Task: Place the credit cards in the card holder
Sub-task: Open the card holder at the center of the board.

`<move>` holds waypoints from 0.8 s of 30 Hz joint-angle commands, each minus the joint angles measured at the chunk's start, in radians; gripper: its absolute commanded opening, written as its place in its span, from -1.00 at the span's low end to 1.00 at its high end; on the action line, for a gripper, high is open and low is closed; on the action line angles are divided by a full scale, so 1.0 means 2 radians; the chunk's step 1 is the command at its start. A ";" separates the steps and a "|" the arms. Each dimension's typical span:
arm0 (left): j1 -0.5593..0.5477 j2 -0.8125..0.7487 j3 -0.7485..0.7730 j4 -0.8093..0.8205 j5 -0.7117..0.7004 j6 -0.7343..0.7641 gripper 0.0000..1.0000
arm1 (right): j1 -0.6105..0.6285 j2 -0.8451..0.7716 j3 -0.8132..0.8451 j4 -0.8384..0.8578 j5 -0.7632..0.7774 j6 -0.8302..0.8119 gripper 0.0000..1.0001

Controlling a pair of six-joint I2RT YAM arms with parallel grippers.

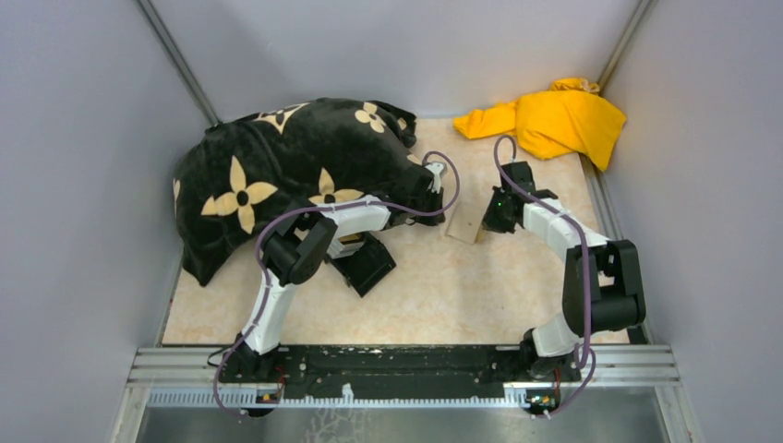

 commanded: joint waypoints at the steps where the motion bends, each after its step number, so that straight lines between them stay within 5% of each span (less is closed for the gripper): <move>1: -0.005 0.023 0.004 -0.018 0.003 0.006 -0.61 | -0.008 -0.017 0.002 0.020 -0.006 0.006 -1.00; 24: -0.005 0.029 0.004 -0.019 0.005 0.001 -0.65 | -0.017 -0.015 -0.014 0.041 -0.021 0.012 -1.00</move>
